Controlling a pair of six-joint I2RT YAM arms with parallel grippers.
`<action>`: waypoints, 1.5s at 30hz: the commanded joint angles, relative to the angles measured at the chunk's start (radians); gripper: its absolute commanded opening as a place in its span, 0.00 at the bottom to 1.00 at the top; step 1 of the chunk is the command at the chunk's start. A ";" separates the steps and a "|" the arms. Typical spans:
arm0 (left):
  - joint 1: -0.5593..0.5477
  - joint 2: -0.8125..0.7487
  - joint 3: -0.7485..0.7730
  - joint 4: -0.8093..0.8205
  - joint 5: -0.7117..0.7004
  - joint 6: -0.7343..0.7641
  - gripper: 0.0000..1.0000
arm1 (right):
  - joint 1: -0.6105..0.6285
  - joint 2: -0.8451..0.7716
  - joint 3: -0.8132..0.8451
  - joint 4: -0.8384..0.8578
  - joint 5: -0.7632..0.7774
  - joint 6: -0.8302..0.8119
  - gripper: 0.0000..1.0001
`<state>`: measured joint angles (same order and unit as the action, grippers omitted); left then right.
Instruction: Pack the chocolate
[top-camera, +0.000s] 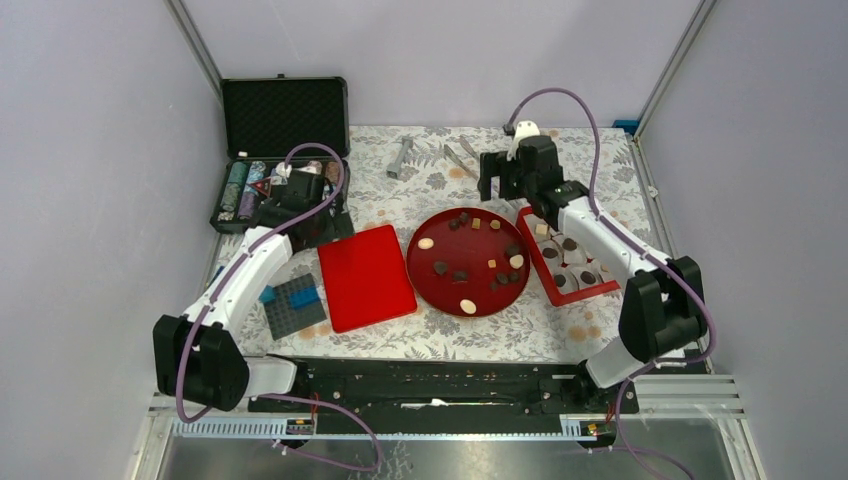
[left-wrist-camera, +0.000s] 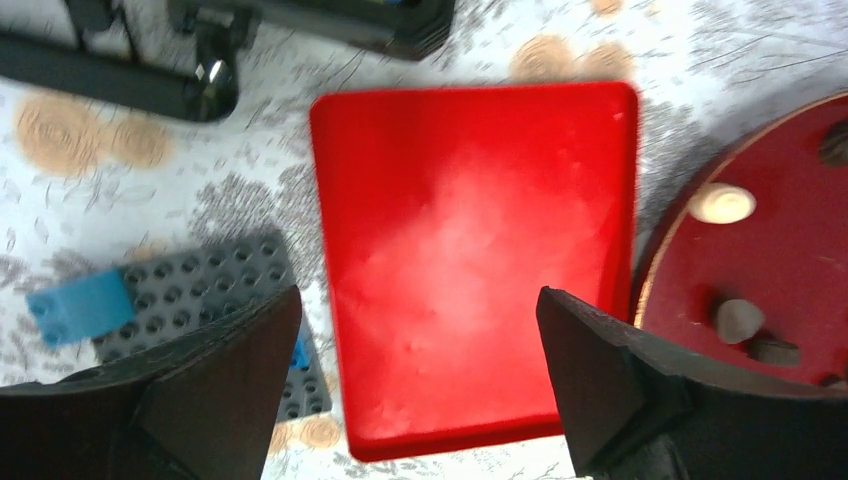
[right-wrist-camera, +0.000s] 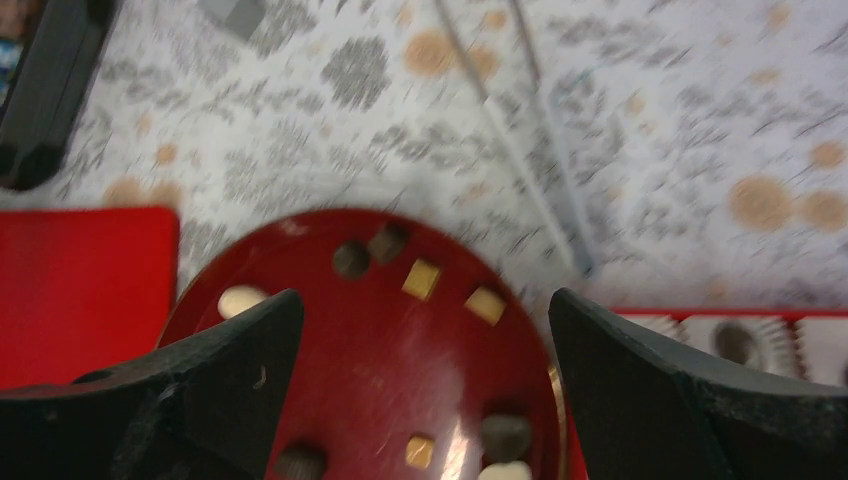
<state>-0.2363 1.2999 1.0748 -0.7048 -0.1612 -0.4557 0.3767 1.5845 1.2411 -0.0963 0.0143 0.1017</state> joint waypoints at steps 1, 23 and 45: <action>0.007 -0.031 -0.064 -0.097 -0.110 -0.104 0.91 | 0.063 -0.095 -0.093 0.004 -0.078 0.089 1.00; 0.118 0.276 -0.183 0.218 0.023 -0.173 0.51 | 0.088 -0.252 -0.266 0.110 -0.140 0.067 0.89; 0.118 -0.024 -0.131 0.062 -0.022 -0.076 0.00 | 0.089 -0.261 -0.211 0.066 -0.248 0.146 0.93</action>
<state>-0.1165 1.4231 0.8902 -0.6041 -0.1989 -0.6182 0.4629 1.3247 0.9577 -0.0452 -0.1482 0.2020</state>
